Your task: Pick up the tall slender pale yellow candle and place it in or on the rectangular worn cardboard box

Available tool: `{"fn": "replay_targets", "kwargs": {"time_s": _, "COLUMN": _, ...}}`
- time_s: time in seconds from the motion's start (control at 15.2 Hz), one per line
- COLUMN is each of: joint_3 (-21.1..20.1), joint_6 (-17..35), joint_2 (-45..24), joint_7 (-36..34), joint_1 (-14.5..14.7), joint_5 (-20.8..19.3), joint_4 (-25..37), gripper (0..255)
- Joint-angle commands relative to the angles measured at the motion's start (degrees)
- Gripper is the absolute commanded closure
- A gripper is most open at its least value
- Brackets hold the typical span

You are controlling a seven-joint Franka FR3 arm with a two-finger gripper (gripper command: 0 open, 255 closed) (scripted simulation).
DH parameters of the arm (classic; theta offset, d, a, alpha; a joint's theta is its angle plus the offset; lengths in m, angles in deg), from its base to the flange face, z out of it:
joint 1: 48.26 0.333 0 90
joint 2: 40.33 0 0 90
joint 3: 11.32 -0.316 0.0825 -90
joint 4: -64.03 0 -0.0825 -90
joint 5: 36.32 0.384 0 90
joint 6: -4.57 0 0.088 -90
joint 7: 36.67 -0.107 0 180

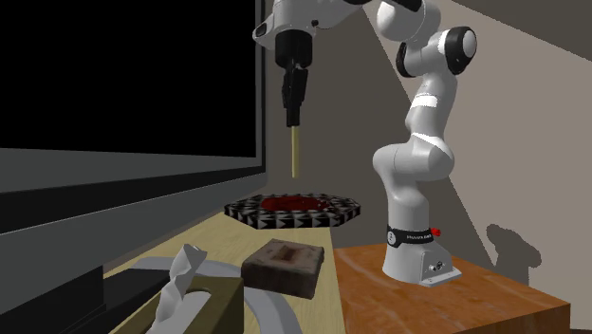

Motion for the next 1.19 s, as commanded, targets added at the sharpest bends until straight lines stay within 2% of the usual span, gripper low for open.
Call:
{"fn": "replay_targets", "kwargs": {"time_s": 0.0, "joint_3": -0.41, "joint_6": 1.37, "joint_2": -0.36, "joint_7": -0.44, "joint_1": 0.15, "joint_5": 0.19, "joint_4": -0.97, "gripper": 255}}
{"fn": "replay_targets", "kwargs": {"time_s": 1.12, "joint_3": -1.3, "joint_6": 14.64, "joint_2": -1.26, "joint_7": -0.28, "joint_1": 0.47, "joint_5": 0.77, "joint_4": -13.35, "gripper": 255}}
